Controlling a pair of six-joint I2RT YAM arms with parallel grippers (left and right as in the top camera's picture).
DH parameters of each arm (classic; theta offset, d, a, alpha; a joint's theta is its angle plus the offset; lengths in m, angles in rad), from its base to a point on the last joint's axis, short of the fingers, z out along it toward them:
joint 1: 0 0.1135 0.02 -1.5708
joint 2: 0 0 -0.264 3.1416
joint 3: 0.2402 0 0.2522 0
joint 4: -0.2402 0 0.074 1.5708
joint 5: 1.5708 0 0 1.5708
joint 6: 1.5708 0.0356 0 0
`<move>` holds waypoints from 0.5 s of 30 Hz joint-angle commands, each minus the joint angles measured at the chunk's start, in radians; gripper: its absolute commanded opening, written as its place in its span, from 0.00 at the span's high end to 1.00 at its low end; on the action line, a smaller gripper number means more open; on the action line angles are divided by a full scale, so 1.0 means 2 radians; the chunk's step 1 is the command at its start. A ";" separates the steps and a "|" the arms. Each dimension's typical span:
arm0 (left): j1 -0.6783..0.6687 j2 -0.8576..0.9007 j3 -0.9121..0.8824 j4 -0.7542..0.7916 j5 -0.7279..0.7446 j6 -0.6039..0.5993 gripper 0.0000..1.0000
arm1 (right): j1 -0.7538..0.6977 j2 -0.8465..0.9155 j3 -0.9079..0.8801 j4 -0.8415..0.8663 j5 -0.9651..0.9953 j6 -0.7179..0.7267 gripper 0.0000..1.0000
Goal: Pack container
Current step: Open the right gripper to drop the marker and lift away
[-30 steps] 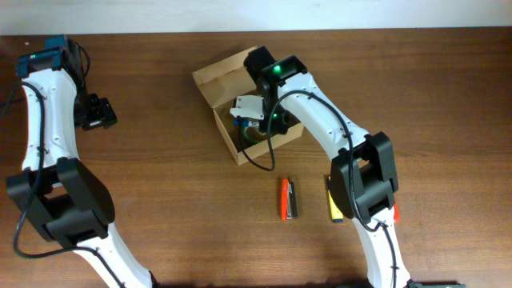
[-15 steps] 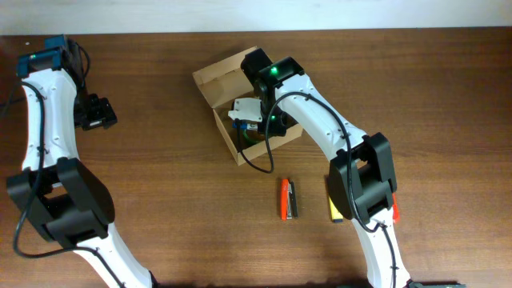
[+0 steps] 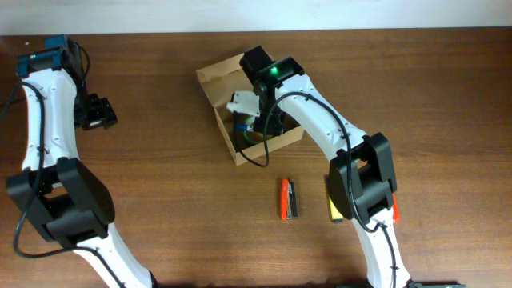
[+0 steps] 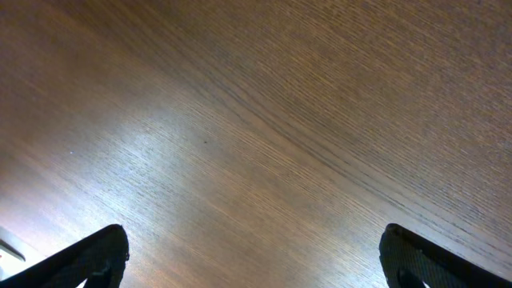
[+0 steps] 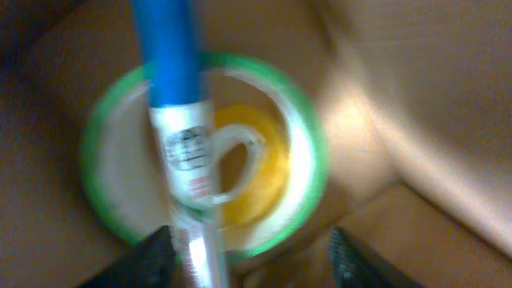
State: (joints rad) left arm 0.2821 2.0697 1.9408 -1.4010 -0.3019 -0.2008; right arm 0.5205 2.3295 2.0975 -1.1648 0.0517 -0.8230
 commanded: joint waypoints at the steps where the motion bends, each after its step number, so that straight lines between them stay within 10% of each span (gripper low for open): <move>1: 0.001 -0.003 -0.005 0.001 0.002 0.008 0.00 | 0.002 -0.022 0.007 0.015 0.047 0.053 0.30; 15: 0.001 -0.003 -0.005 0.001 0.002 0.008 0.00 | -0.016 -0.176 0.007 0.079 0.057 0.251 0.22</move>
State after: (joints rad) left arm 0.2821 2.0697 1.9408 -1.4010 -0.3019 -0.2008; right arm 0.5102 2.0785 2.0964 -1.0138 0.1413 -0.4633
